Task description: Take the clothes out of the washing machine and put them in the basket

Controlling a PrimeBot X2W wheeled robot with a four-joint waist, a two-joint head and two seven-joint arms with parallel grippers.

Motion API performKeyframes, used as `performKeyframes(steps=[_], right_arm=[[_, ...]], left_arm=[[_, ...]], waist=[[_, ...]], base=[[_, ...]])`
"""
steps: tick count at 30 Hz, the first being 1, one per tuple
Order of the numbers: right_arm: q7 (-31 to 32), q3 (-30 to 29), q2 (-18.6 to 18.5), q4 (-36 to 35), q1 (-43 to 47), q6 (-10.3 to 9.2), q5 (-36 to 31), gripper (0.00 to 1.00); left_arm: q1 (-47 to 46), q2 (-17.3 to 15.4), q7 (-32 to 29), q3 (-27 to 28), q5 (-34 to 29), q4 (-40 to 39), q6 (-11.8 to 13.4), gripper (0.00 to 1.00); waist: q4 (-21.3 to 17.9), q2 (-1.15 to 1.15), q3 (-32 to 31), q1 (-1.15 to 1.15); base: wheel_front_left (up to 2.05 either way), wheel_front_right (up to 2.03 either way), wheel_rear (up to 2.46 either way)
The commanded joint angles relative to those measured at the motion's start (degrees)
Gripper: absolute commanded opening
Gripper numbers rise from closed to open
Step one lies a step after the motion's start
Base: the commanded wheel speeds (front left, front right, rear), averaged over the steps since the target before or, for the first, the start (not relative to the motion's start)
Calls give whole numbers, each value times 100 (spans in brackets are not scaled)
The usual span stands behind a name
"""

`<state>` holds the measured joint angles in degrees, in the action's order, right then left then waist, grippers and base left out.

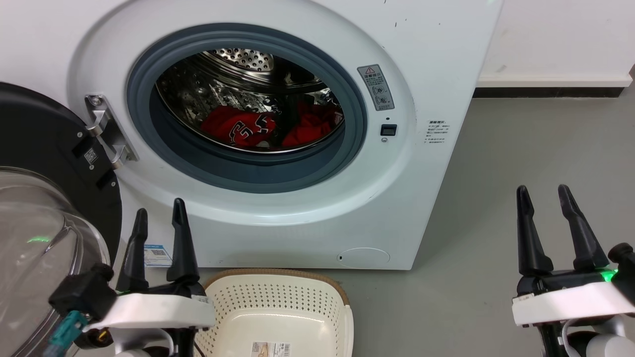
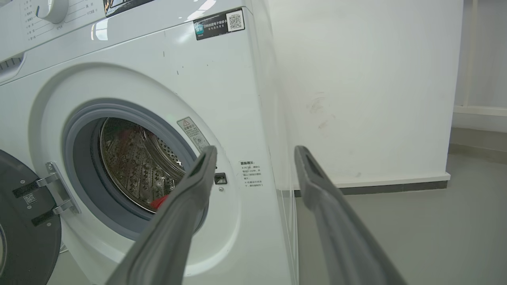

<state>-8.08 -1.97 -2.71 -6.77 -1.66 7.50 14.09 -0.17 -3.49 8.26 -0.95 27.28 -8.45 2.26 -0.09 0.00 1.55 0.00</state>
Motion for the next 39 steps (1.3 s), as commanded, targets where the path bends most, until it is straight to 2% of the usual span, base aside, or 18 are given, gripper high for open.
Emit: performKeyframes(steps=[1, 11, 32, 39], right_arm=[[-65, -33, -28, -24, 38, -1, -62, 100], [-209, 61, -26, 178, 172, -1, -662, 100], [-475, 190, -25, 410, 350, -1, -1779, 100], [-556, 215, -22, 567, 415, -2, -1874, 100]], left_arm=[[46, -61, 48, -84, -161, -69, 89, 100], [181, -348, 188, -661, -750, 121, 620, 100], [229, -639, 458, -1246, -1797, 598, 1200, 100], [310, -583, 534, -1255, -1907, 633, 1254, 100]], waist=[[-1, 0, 0, 0], [-13, 0, 6, 0], [-8, 0, 29, 0], [8, 0, 36, 0]], base=[[0, 0, 0], [0, 0, 0], [0, 0, 0], [0, 0, 0]])
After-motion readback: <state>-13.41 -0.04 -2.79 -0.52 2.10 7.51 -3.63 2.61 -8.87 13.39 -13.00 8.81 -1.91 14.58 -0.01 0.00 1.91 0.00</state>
